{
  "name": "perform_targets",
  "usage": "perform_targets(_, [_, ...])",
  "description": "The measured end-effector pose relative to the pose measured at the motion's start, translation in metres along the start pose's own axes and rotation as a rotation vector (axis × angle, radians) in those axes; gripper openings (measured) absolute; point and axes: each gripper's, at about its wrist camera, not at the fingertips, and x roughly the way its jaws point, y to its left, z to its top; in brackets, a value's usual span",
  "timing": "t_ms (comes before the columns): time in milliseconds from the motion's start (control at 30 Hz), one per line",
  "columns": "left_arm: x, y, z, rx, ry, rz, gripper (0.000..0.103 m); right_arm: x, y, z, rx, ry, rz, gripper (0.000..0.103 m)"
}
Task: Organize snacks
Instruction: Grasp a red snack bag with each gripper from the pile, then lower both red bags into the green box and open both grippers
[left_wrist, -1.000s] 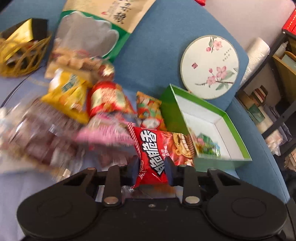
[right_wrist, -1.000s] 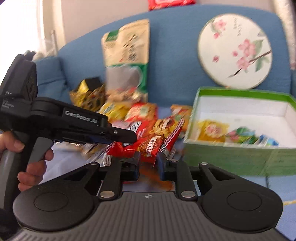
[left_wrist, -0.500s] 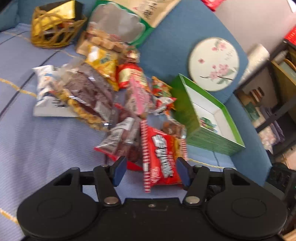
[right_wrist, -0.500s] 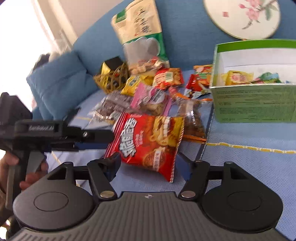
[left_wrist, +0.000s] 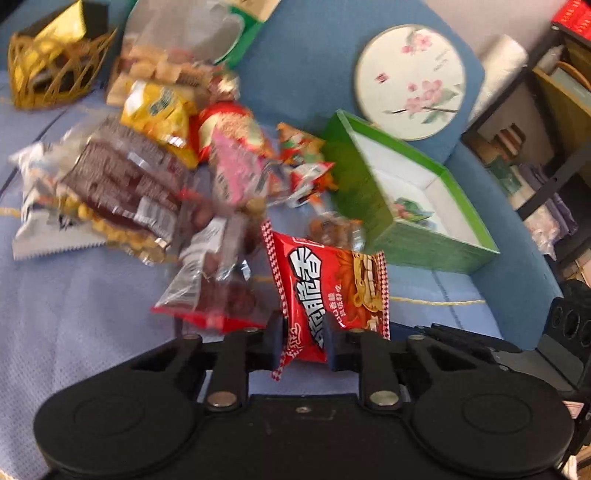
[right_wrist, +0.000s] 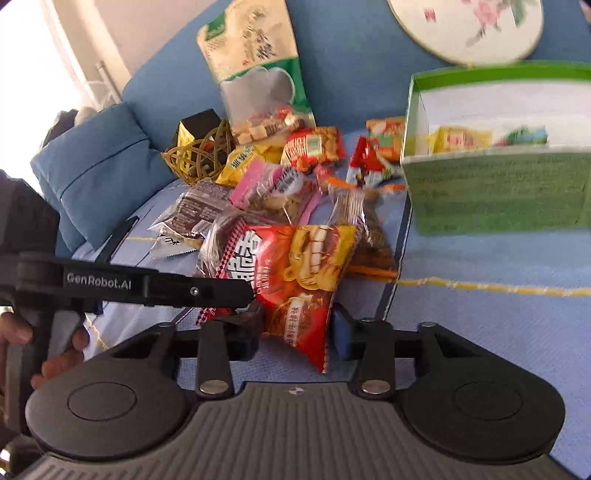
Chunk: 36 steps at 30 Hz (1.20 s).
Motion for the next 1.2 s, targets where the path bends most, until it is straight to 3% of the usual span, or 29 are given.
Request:
perform_targets(233, [-0.015,-0.034,0.024,0.085,-0.08,-0.047,0.014,-0.035,-0.001,0.017,-0.066,-0.197,-0.023,0.066])
perform_targets(500, [0.026,-0.08,0.062,0.173,-0.123,-0.101,0.014,-0.051,-0.036,0.042,-0.04,-0.344,-0.15,0.066])
perform_targets(733, [0.074,-0.11,0.085,0.22,-0.115,-0.121,0.014,-0.051,-0.072,0.054,0.026,-0.392,-0.254,0.066])
perform_targets(1033, [0.114,-0.116,0.106,0.233,-0.104,-0.057,0.014,-0.027,-0.098,0.072,-0.036,-0.385,-0.313,0.067])
perform_targets(1100, [0.12,-0.115,0.107,0.238,-0.104,-0.032,0.03,-0.018,-0.101,0.071,-0.054,-0.378,-0.369,0.077])
perform_targets(1133, [0.121,-0.114,0.107,0.232,-0.114,-0.006,0.072,-0.014,-0.102,0.069,-0.065,-0.359,-0.408,0.089])
perform_targets(1167, [0.12,-0.112,0.106,0.222,-0.128,0.015,0.103,-0.011,-0.102,0.067,-0.081,-0.336,-0.434,0.094])
perform_targets(1200, [0.117,-0.109,0.104,0.212,-0.153,0.03,0.103,-0.01,-0.1,0.066,-0.102,-0.323,-0.448,0.095])
